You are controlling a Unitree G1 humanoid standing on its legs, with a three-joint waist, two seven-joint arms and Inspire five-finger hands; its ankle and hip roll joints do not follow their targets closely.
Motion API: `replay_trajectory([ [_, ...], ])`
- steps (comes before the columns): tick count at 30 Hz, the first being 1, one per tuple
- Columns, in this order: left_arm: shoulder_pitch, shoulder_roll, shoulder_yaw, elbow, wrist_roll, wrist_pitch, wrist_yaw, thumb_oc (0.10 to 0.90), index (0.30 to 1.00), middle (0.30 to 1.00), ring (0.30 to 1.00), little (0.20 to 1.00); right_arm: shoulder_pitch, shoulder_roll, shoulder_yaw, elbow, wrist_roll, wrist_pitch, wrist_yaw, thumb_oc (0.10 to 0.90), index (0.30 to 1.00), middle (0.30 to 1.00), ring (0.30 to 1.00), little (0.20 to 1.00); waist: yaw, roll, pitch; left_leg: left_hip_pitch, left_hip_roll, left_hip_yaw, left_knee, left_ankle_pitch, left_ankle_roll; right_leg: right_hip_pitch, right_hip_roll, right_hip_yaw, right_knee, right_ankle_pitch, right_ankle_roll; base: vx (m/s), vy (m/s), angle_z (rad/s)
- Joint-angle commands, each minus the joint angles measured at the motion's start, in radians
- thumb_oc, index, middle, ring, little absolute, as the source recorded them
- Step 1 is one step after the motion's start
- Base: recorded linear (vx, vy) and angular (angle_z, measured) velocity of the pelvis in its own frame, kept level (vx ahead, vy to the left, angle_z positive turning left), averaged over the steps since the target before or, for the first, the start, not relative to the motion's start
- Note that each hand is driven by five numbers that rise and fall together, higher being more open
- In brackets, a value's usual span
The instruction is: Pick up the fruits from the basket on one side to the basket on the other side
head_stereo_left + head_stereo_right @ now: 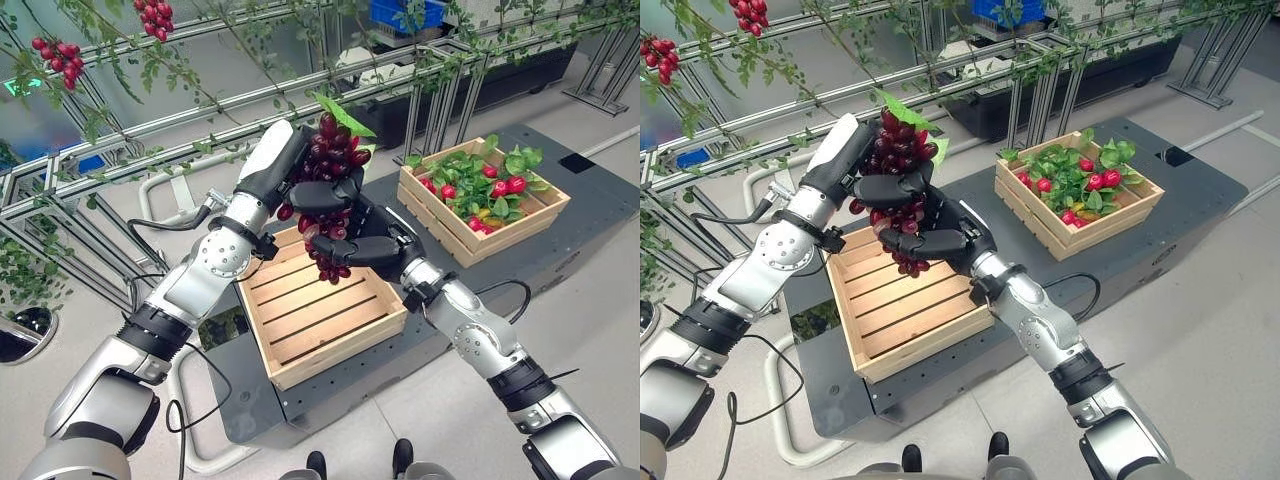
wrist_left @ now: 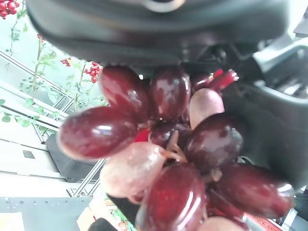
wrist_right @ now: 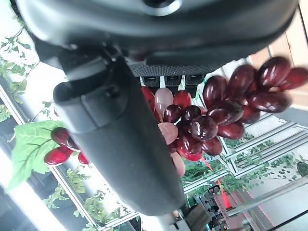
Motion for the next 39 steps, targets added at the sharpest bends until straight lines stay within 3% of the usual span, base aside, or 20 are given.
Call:
replay_trajectory([
  [1, -0.245, -0.033, -0.07, 0.06, -0.047, -0.172, 0.023, 0.4, 0.3, 0.3, 0.3, 0.3, -0.15, 0.114, 0.034, 0.002, 0.121, -0.016, 0.017, 0.8, 0.9, 0.9, 0.9, 0.9, 0.013, -0.024, -0.176, 0.003, -0.048, -0.02, 0.003, -0.133, 0.005, 0.093, -0.049, -0.015, 0.002, -0.156, 0.031, 0.0, 0.0, 0.0],
  [9, -0.263, -0.068, -0.09, 0.024, -0.078, -0.206, -0.027, 0.4, 0.3, 0.3, 0.3, 0.3, -0.163, 0.159, 0.05, 0.051, 0.204, -0.007, -0.004, 0.8, 0.9, 0.9, 0.9, 0.9, 0.019, -0.029, -0.176, 0.01, -0.043, -0.022, 0.003, -0.137, 0.005, 0.099, -0.048, -0.015, 0.002, -0.16, 0.028, 0.0, 0.0, 0.0],
  [12, -0.262, -0.084, -0.106, 0.027, -0.115, -0.255, -0.074, 0.4, 0.3, 0.3, 0.3, 0.3, -0.175, 0.183, 0.057, 0.069, 0.244, -0.004, -0.014, 0.8, 0.9, 0.9, 0.9, 0.9, 0.021, -0.031, -0.178, 0.014, -0.042, -0.023, 0.003, -0.139, 0.005, 0.102, -0.048, -0.015, 0.002, -0.161, 0.027, 0.0, 0.0, 0.0],
  [14, -0.251, -0.101, -0.116, 0.03, -0.215, -0.333, -0.163, 0.4, 0.3, 0.3, 0.3, 0.3, -0.176, 0.203, 0.061, 0.086, 0.303, 0.007, 0.007, 0.8, 0.9, 0.9, 0.9, 0.9, 0.021, -0.031, -0.182, 0.017, -0.041, -0.022, 0.003, -0.139, 0.005, 0.103, -0.047, -0.011, 0.002, -0.161, 0.026, 0.0, 0.0, 0.0],
  [16, -0.241, -0.116, -0.115, 0.024, -0.26, -0.349, -0.211, 0.4, 0.3, 0.3, 0.3, 0.3, -0.174, 0.216, 0.061, 0.101, 0.349, 0.011, 0.043, 0.8, 0.9, 0.9, 0.9, 0.9, 0.021, -0.031, -0.184, 0.019, -0.041, -0.021, 0.003, -0.14, 0.006, 0.104, -0.048, -0.01, 0.002, -0.16, 0.025, 0.02, -0.001, 0.0],
  [25, -0.221, -0.167, -0.096, 0.048, -0.371, -0.37, -0.285, 0.4, 0.3, 0.3, 0.3, 0.3, -0.157, 0.261, 0.06, 0.149, 0.49, 0.064, 0.118, 0.8, 0.9, 0.9, 0.9, 0.9, 0.024, -0.036, -0.19, 0.021, -0.04, -0.024, 0.003, -0.141, 0.008, 0.106, -0.047, -0.006, 0.002, -0.159, 0.024, 0.01, -0.001, 0.0],
  [28, -0.211, -0.183, -0.09, 0.035, -0.362, -0.356, -0.285, 0.4, 0.3, 0.3, 0.3, 0.3, -0.153, 0.269, 0.054, 0.177, 0.514, 0.041, 0.145, 0.8, 0.9, 0.9, 0.9, 0.9, 0.026, -0.039, -0.19, 0.023, -0.039, -0.029, 0.003, -0.142, 0.008, 0.107, -0.046, -0.006, 0.002, -0.158, 0.024, 0.0, 0.0, 0.0],
  [30, -0.208, -0.186, -0.089, 0.034, -0.354, -0.351, -0.279, 0.4, 0.3, 0.3, 0.3, 0.3, -0.153, 0.272, 0.05, 0.172, 0.52, 0.015, 0.13, 0.4, 0.3, 0.3, 0.3, 0.3, 0.026, -0.039, -0.191, 0.022, -0.039, -0.029, 0.003, -0.141, 0.008, 0.107, -0.045, -0.004, 0.002, -0.158, 0.024, 0.0, 0.0, 0.0],
  [33, -0.203, -0.185, -0.086, 0.039, -0.327, -0.327, -0.262, 0.4, 0.3, 0.3, 0.3, 0.3, -0.15, 0.27, 0.036, 0.177, 0.463, -0.051, 0.099, 0.4, 0.3, 0.3, 0.3, 0.3, 0.026, -0.041, -0.19, 0.023, -0.039, -0.029, 0.003, -0.141, 0.01, 0.106, -0.045, -0.003, 0.002, -0.157, 0.023, 0.0, 0.0, 0.0],
  [34, -0.199, -0.182, -0.086, 0.044, -0.315, -0.311, -0.262, 0.681, 0.721, 0.721, 0.721, 0.721, -0.152, 0.267, 0.034, 0.179, 0.42, -0.074, 0.077, 0.4, 0.3, 0.3, 0.3, 0.3, 0.026, -0.041, -0.189, 0.022, -0.038, -0.028, 0.003, -0.14, 0.01, 0.104, -0.045, -0.002, 0.002, -0.156, 0.023, 0.0, 0.0, 0.0],
  [35, -0.197, -0.182, -0.086, 0.049, -0.303, -0.299, -0.257, 0.8, 0.9, 0.9, 0.9, 0.9, -0.153, 0.266, 0.032, 0.177, 0.373, -0.097, 0.055, 0.4, 0.3, 0.3, 0.3, 0.3, 0.025, -0.041, -0.188, 0.022, -0.038, -0.028, 0.003, -0.14, 0.01, 0.103, -0.045, -0.001, 0.002, -0.156, 0.023, 0.0, 0.0, 0.0],
  [39, -0.178, -0.164, -0.082, 0.092, -0.301, -0.286, -0.255, 0.8, 0.9, 0.9, 0.9, 0.9, -0.166, 0.249, 0.014, 0.184, 0.348, -0.13, 0.011, 0.4, 0.3, 0.3, 0.3, 0.3, 0.021, -0.037, -0.184, 0.023, -0.036, -0.025, 0.003, -0.138, 0.011, 0.1, -0.043, 0.008, 0.002, -0.155, 0.02, 0.0, 0.0, 0.0],
])
